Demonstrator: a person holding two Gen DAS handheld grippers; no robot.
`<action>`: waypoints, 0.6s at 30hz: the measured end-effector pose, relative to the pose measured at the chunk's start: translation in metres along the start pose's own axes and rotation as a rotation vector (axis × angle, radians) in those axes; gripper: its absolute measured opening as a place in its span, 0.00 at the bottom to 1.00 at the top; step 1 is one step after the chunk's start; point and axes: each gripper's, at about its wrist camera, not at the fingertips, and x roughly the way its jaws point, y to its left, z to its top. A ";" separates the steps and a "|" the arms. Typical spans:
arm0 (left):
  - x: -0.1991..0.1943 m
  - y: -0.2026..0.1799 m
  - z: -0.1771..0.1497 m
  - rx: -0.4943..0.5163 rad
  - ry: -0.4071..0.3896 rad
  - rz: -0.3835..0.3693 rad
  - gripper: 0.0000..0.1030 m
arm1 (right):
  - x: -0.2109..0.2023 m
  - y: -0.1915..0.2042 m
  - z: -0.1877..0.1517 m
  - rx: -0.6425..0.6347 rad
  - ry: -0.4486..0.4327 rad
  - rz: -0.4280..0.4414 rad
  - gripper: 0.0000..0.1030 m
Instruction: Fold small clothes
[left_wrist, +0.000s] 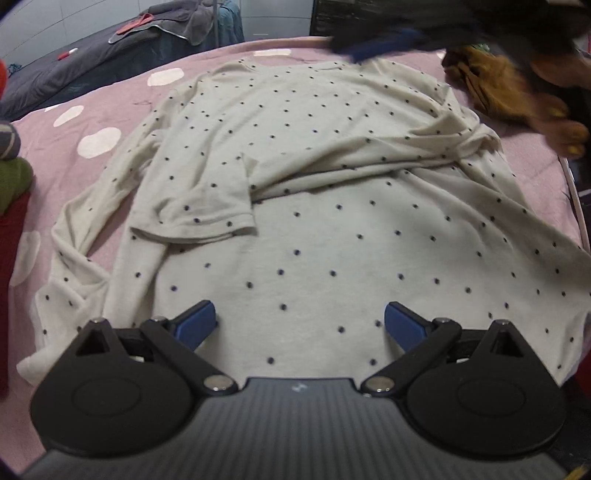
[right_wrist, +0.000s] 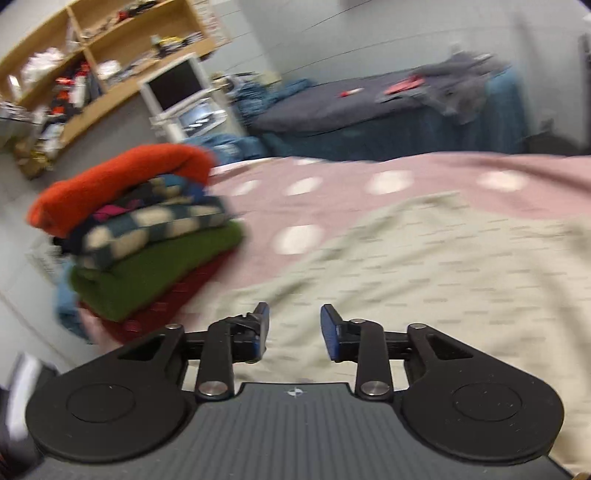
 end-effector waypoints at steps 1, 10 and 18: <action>0.000 0.003 0.002 -0.005 -0.011 0.005 0.97 | -0.010 -0.015 0.000 0.021 0.001 -0.070 0.55; -0.002 0.031 0.023 -0.046 -0.108 0.094 0.86 | -0.089 -0.108 -0.028 0.350 0.099 -0.327 0.56; 0.002 0.025 0.019 -0.006 -0.094 0.120 0.86 | -0.077 -0.118 -0.052 0.516 0.149 -0.292 0.52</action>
